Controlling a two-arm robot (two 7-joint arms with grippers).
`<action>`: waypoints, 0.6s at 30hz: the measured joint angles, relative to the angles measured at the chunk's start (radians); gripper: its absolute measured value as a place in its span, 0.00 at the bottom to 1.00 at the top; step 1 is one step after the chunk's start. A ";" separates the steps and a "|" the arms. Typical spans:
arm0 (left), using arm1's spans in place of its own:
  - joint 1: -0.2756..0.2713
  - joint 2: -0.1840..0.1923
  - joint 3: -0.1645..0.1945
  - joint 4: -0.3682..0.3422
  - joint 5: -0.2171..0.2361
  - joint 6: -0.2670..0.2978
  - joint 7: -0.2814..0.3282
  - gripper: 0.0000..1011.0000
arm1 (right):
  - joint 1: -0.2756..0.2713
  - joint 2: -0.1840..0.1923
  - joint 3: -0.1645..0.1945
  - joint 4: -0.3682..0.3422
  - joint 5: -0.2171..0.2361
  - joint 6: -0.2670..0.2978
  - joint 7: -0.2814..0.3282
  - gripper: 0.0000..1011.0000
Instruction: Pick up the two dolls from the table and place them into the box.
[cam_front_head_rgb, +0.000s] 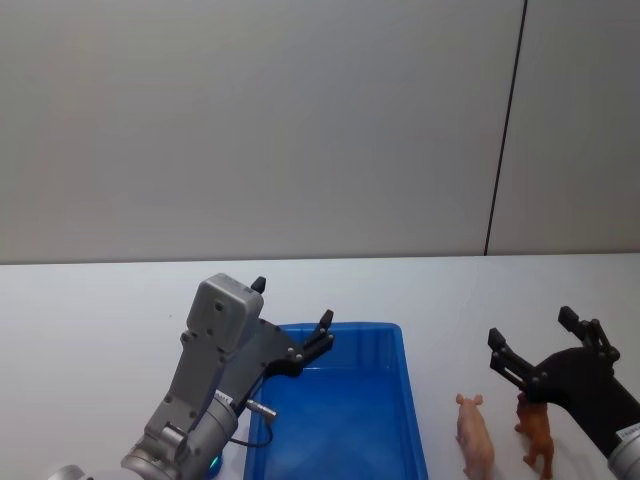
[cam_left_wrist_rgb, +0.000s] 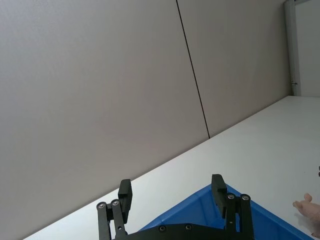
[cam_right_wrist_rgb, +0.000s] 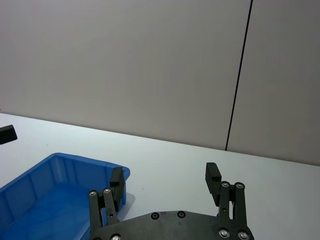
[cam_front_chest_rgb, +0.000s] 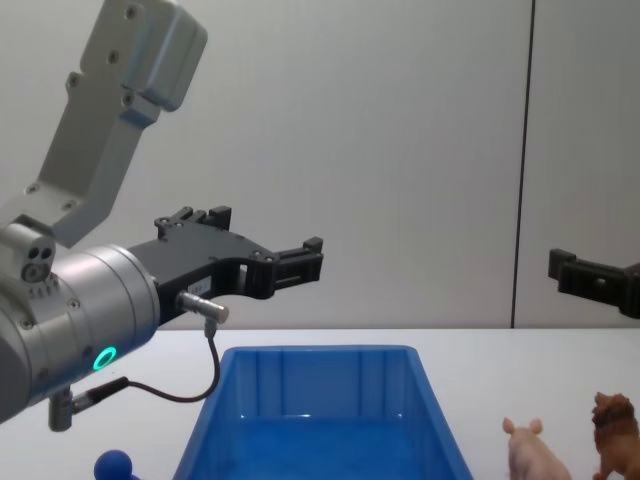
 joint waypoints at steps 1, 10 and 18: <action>0.000 0.000 0.000 0.000 0.000 0.000 0.000 0.99 | 0.000 0.000 0.000 0.000 0.000 0.000 0.000 0.99; 0.000 0.000 0.000 0.000 0.000 0.000 0.000 0.99 | 0.000 0.000 0.000 0.000 0.000 0.000 0.000 0.99; 0.000 0.000 0.000 0.000 0.000 0.000 0.000 0.99 | 0.000 0.000 0.000 0.000 0.000 0.000 0.000 0.99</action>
